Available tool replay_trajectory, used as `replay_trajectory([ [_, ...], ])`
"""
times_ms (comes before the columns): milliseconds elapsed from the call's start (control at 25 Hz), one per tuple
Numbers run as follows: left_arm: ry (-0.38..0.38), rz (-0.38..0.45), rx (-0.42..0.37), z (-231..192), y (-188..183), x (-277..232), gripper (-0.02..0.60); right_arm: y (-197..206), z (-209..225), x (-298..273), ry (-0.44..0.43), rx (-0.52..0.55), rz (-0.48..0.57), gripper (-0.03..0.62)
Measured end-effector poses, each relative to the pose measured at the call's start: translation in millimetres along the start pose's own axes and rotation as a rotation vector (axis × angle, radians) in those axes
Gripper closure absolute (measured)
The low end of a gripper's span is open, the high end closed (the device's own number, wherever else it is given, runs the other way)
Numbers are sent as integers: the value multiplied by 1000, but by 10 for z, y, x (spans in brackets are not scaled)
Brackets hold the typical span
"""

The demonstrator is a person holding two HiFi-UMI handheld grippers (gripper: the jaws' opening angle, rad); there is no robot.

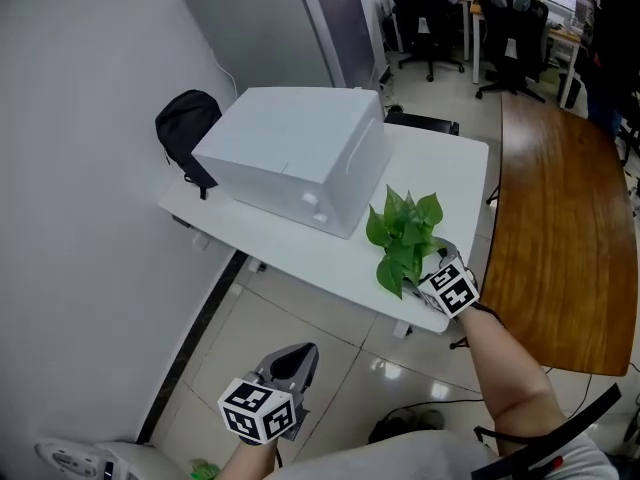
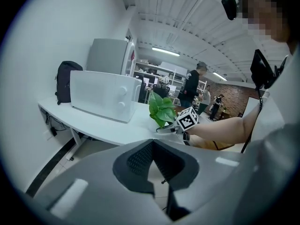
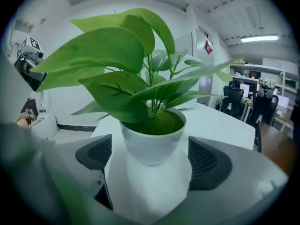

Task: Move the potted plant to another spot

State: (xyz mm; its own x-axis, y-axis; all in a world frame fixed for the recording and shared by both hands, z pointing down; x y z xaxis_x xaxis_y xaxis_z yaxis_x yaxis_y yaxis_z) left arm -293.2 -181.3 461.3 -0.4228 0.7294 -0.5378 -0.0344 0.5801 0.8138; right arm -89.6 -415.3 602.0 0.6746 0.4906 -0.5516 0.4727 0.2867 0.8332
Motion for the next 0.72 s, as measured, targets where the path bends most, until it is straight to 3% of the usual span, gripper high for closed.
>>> replay_trajectory([
  [480, 0, -22, -2, -1, 33, -77, 584, -26, -14, -223, -67, -10, 11, 85],
  [720, -1, -18, -13, 58, -44, -79, 584, -63, 6, -218, -55, 9, 1, 137],
])
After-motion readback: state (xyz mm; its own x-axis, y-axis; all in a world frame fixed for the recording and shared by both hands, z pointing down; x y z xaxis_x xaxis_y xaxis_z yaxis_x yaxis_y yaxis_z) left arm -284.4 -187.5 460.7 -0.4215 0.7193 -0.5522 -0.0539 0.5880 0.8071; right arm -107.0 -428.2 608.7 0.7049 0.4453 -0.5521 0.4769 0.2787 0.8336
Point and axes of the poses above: the fingertips, and each gripper's own axes: x backward along the fingers, z to its right, y out of its underside, the point moved 6 cm from there along x, backward along the fingers, and after that the axes turned 3 degrees about -z, right-handed, at the moved point
